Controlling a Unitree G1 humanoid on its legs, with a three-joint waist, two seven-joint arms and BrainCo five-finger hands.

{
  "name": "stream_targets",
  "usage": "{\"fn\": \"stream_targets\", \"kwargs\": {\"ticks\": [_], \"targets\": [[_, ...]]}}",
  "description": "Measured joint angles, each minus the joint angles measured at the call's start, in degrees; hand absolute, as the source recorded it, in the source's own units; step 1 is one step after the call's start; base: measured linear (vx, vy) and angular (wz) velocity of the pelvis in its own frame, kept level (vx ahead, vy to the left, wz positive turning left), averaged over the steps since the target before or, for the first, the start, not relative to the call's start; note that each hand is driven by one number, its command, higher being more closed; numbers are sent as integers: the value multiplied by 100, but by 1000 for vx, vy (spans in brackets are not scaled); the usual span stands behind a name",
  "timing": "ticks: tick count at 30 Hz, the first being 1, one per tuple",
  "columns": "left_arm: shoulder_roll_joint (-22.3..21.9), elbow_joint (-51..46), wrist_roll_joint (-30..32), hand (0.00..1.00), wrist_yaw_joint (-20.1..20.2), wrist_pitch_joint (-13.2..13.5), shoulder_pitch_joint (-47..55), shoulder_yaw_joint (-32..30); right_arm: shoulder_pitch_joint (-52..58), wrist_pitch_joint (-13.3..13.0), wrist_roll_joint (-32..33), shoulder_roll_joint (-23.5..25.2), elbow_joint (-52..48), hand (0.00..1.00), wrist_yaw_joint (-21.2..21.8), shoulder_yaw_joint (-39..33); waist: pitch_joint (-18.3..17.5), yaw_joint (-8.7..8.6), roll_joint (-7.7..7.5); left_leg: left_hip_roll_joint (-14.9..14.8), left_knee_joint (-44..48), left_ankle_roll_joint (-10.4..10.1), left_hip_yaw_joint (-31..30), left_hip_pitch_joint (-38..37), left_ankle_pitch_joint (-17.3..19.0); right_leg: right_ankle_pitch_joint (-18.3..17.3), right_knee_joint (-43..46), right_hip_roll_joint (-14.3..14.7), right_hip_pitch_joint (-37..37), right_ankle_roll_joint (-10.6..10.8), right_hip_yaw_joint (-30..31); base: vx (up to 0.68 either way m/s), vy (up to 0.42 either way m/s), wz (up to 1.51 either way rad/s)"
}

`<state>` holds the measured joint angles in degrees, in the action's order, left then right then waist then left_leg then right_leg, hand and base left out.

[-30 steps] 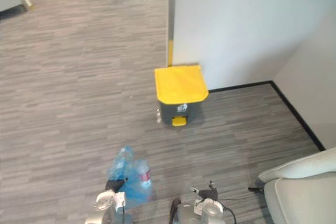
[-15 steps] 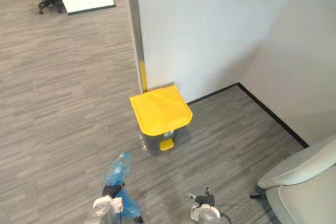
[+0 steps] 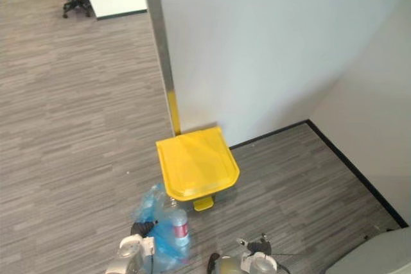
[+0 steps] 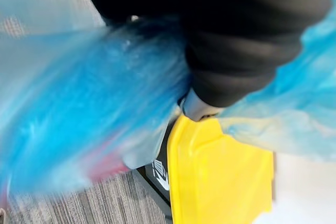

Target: Gather rubbish on tea table into small bin, then transfer packed bag to large trash can.

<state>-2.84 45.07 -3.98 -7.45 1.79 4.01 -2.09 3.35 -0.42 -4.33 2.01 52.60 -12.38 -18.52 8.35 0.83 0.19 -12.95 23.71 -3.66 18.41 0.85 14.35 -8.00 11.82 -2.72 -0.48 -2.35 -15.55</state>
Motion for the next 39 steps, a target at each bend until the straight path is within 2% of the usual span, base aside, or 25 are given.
{"fn": "stream_targets", "kwargs": {"ticks": [1,2,5,8,12,14,15,16,17,18,19,20,21,22,23,25,26,27,28,29,31,32,34,35,39], "targets": [[-2,6,34,100,-4,2,-44,38,-13,6,2,-13,5,0,-2,-55,-49,11,82,90,-752,-173,-22,-6,-381,2,-7,11,-10,124,19,173,175,7],[15,12,50,100,-13,2,-48,53,-7,7,3,-11,-1,0,1,-44,-94,26,34,217,-963,-165,3,-110,-451,33,-39,-19,-31,222,116,136,157,-1],[179,142,62,100,-8,7,-52,179,-12,2,-4,23,67,0,10,-57,-161,22,-37,460,-1348,-90,149,-339,-513,132,-212,-161,10,381,324,65,140,-16],[242,333,175,100,-8,5,-54,204,-17,-2,-5,16,102,0,9,-98,-175,-8,-35,602,-1590,-35,250,-480,-580,234,-367,-225,51,471,439,21,107,-21],[337,418,193,100,-15,5,-50,206,-104,0,-10,-23,275,0,6,-105,-180,-32,-49,740,-1813,14,274,-593,-651,282,-256,-297,3,499,491,-16,62,-4],[366,415,223,100,-17,6,-50,207,-103,-1,-9,-28,276,0,6,-88,-159,-44,-16,752,-1898,38,235,-708,-666,264,233,-369,-121,527,484,-65,71,13],[384,410,223,100,-16,7,-66,194,-98,-2,-6,-37,269,0,2,-86,-132,-52,-26,759,-1963,139,104,-794,-562,206,860,-484,-295,618,459,-88,67,24],[368,390,223,100,-20,10,-122,132,-81,5,-3,-35,210,0,7,-90,-20,-47,-111,877,-1891,236,-67,-930,-362,258,2166,-737,-791,900,500,-112,73,31],[372,387,223,100,-19,10,-117,133,-140,-21,33,-84,165,0,18,-135,75,-46,-59,845,-1720,265,-191,-975,-271,102,2717,-759,-1187,968,585,-73,35,30],[453,392,222,100,-32,6,-129,120,-140,-22,37,-45,89,0,6,-154,125,-30,-148,786,-1466,333,-379,-924,-39,-114,2486,-609,-1443,794,672,-38,39,31],[506,392,221,100,-32,7,-158,111,-150,-26,38,-14,71,0,5,-155,137,-19,-188,790,-1439,367,-453,-910,5,-95,2280,-569,-1584,802,667,10,39,41],[648,371,217,100,-39,8,-258,70,-234,-34,31,97,84,0,-4,-154,210,-16,-325,860,-1401,403,-572,-882,45,67,1519,-499,-1802,886,675,83,-23,57],[749,288,211,100,-99,8,-405,73,-325,-50,55,165,50,0,-8,-154,437,-28,-486,843,-900,426,-703,-720,122,163,771,-494,-1919,956,649,108,-81,61],[761,243,207,100,-135,11,-449,73,-363,-54,54,169,11,0,-7,-149,545,-17,-535,825,-589,360,-750,-635,241,227,656,-502,-1960,928,608,82,-170,70],[752,230,203,100,-139,9,-475,78,-377,-63,55,167,-35,0,-7,-146,661,-11,-589,809,-13,325,-884,-487,580,287,679,-514,-1971,866,557,42,-171,53],[711,229,160,100,-137,9,-468,81,-320,-60,54,160,-33,0,-10,-145,659,4,-635,832,355,242,-1058,-448,863,211,817,-507,-1906,871,646,188,-256,72],[552,169,143,100,-137,11,-449,77,-292,-43,46,7,-4,0,-6,-147,659,47,-548,744,678,120,-1368,-429,1174,-29,1052,-453,-1785,803,612,279,-249,71],[507,153,142,100,-135,12,-437,75,-303,-42,44,-33,-10,0,-7,-149,645,68,-443,651,719,73,-1424,-391,1226,-60,1079,-383,-1793,821,572,267,-195,67],[410,127,134,100,-135,13,-433,22,-292,-42,50,-81,-38,0,-14,-180,615,121,-286,461,707,3,-1585,-314,1289,-53,1142,-170,-1857,810,586,295,-227,50],[369,66,124,100,-133,13,-431,-73,-282,-34,55,-81,-85,0,-19,-222,610,128,-266,369,667,-65,-1739,-262,1324,-144,1338,-12,-1965,681,660,245,-195,49],[317,54,92,100,-132,14,-425,-166,-264,-26,64,-67,-118,0,-22,-294,607,162,-232,235,669,-106,-1877,-251,1348,-371,1556,126,-2047,631,581,223,-188,32],[307,50,49,100,-132,10,-461,-207,-212,-28,180,-29,-194,0,-32,-361,572,153,-198,91,805,-166,-2145,-76,1374,-521,1646,240,-2132,536,395,256,-230,27],[301,43,4,100,-213,-9,-622,-220,-246,28,260,-8,-219,0,-154,-369,530,172,-204,-40,1147,-149,-2336,429,1320,-547,1636,367,-2380,480,232,170,-175,20],[271,44,-87,100,-229,-5,-767,-250,-276,26,347,35,-241,0,-179,-394,537,200,-217,-84,1205,-179,-2367,725,1246,-562,1712,386,-2618,458,161,138,-141,14],[170,-177,-210,100,-223,12,-855,-232,-383,16,570,73,-358,0,-206,-330,583,201,-139,-103,1000,-212,-2364,931,1053,-580,1643,368,-2781,418,67,63,-87,16]]}}
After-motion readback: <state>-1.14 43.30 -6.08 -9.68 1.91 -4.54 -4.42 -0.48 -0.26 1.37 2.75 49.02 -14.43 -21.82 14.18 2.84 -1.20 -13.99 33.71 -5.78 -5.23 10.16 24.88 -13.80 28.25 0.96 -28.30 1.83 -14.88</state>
